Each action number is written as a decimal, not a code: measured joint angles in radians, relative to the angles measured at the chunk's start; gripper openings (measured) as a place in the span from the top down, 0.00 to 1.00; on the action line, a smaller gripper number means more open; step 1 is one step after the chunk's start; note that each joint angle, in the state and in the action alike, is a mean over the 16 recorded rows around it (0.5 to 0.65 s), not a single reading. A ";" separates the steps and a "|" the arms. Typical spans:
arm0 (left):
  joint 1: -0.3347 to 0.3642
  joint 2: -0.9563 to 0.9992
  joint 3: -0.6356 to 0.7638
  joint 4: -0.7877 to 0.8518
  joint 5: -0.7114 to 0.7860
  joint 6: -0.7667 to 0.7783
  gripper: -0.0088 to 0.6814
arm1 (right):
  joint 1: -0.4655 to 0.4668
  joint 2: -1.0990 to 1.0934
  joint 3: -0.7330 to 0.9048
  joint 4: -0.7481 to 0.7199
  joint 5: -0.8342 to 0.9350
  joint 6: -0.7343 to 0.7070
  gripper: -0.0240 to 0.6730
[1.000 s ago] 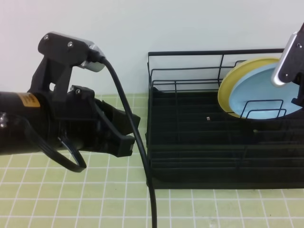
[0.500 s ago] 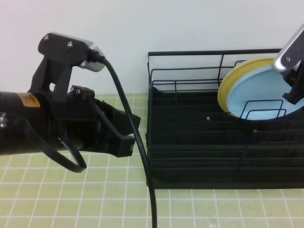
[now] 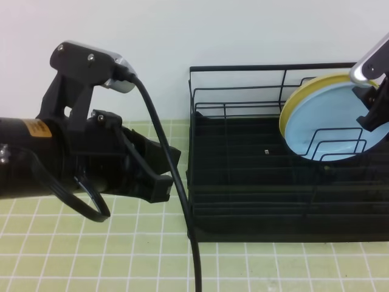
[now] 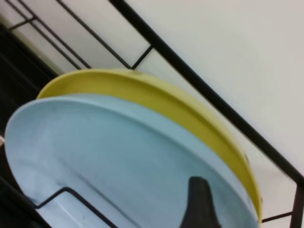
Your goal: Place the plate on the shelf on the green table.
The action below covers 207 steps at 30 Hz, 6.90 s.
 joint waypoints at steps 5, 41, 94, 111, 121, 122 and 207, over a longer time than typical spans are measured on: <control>0.000 0.000 0.000 0.000 0.001 0.000 0.99 | 0.000 0.000 0.000 0.050 0.005 0.000 0.31; -0.001 -0.002 0.000 0.002 0.046 0.009 0.99 | 0.000 -0.056 0.000 0.410 0.121 -0.001 0.33; -0.002 -0.567 0.651 -0.055 -0.334 0.016 0.99 | 0.000 -1.429 1.011 0.514 0.336 0.063 0.97; -0.001 -0.560 0.660 0.077 -0.441 -0.091 0.99 | 0.000 -1.429 1.050 0.537 0.341 0.063 0.97; 0.079 -0.682 0.757 0.392 -0.571 -0.382 0.99 | 0.000 -1.429 1.050 0.539 0.345 0.063 0.97; 0.096 -0.708 0.777 0.418 -0.574 -0.414 0.99 | 0.000 -1.429 1.050 0.539 0.345 0.063 0.97; 0.322 -1.141 1.040 0.470 -0.282 -0.610 0.99 | -0.109 -1.598 1.050 -0.677 0.400 1.366 0.97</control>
